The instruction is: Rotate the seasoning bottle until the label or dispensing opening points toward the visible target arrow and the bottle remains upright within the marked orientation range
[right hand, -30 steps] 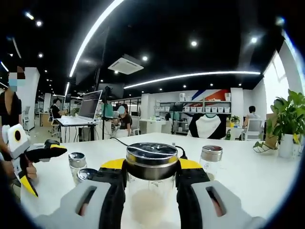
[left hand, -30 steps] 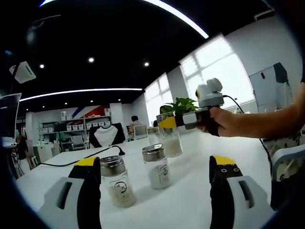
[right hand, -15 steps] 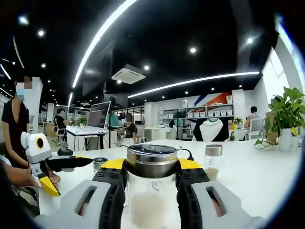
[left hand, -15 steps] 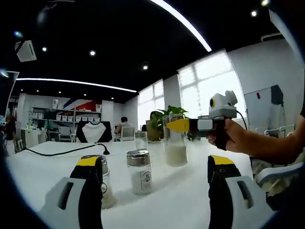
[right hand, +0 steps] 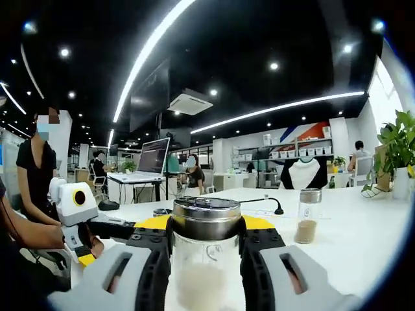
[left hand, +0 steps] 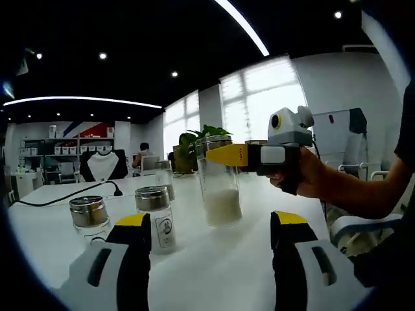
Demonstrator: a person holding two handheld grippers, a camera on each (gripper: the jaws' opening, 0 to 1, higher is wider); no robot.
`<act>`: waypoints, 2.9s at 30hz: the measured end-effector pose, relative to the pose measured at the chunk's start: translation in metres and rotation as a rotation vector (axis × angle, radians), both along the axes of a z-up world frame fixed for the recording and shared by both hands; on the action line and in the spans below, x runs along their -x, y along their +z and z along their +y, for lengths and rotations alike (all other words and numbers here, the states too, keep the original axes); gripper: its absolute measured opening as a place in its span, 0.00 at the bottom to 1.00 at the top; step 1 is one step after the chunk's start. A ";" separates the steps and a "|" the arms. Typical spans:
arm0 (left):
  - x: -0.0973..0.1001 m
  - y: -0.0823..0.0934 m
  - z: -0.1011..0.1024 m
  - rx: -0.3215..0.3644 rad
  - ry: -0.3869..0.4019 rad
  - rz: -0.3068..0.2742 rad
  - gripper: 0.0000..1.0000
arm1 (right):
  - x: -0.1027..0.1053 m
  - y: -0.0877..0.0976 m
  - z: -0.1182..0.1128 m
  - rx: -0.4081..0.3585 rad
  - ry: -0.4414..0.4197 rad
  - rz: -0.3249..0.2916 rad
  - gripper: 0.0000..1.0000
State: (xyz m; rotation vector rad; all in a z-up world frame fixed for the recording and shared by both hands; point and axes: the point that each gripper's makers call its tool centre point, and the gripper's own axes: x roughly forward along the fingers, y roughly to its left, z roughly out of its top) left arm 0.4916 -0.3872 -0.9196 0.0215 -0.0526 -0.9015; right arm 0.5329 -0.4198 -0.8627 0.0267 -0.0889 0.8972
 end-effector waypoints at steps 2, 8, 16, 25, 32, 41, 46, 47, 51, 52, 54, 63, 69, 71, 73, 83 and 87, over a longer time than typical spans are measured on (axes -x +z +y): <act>0.003 -0.001 -0.004 -0.005 -0.026 0.003 0.71 | 0.006 0.000 0.005 0.001 0.021 -0.002 0.38; 0.005 0.001 -0.017 0.020 -0.055 0.013 0.61 | 0.032 0.000 0.025 -0.006 0.132 -0.020 0.38; 0.010 -0.006 -0.039 -0.014 -0.131 0.032 0.52 | 0.057 0.004 0.043 0.033 0.247 -0.055 0.38; 0.015 -0.006 -0.038 -0.012 -0.146 0.042 0.46 | 0.068 0.002 0.045 -0.004 0.320 -0.029 0.38; 0.003 -0.015 -0.014 -0.098 0.081 0.054 0.45 | 0.062 -0.006 0.055 0.024 0.252 -0.024 0.38; -0.004 -0.010 -0.001 -0.141 0.220 -0.018 0.44 | 0.051 -0.003 0.063 -0.013 0.085 -0.061 0.41; -0.006 -0.012 0.002 -0.195 0.283 -0.059 0.44 | 0.039 -0.012 0.063 -0.033 -0.011 -0.029 0.44; -0.006 -0.013 0.003 -0.194 0.281 -0.048 0.44 | 0.038 -0.013 0.063 -0.034 -0.014 -0.027 0.45; -0.005 -0.012 0.002 -0.188 0.278 -0.052 0.44 | 0.038 -0.011 0.063 -0.044 -0.011 -0.012 0.44; -0.005 -0.012 0.002 -0.186 0.275 -0.051 0.44 | 0.038 -0.011 0.062 -0.029 -0.008 -0.012 0.43; -0.004 -0.009 -0.007 -0.129 0.195 -0.048 0.45 | 0.041 -0.007 0.059 -0.027 0.027 -0.011 0.41; 0.014 0.004 -0.020 -0.005 -0.033 -0.030 0.42 | 0.057 0.005 0.047 -0.016 0.217 -0.043 0.40; 0.023 0.008 -0.029 0.047 -0.146 -0.004 0.46 | 0.082 0.011 0.050 0.009 0.373 -0.104 0.40; 0.025 0.006 -0.030 0.041 -0.157 -0.004 0.47 | 0.087 0.009 0.050 0.016 0.409 -0.107 0.40; 0.031 0.004 -0.036 0.027 -0.184 0.005 0.44 | 0.091 0.007 0.050 0.018 0.435 -0.109 0.41; 0.010 -0.003 -0.010 -0.044 0.080 0.015 0.44 | 0.070 0.002 0.060 0.024 0.244 -0.079 0.41; 0.000 -0.003 0.002 -0.154 0.236 -0.097 0.43 | 0.057 -0.002 0.063 0.069 0.102 -0.106 0.44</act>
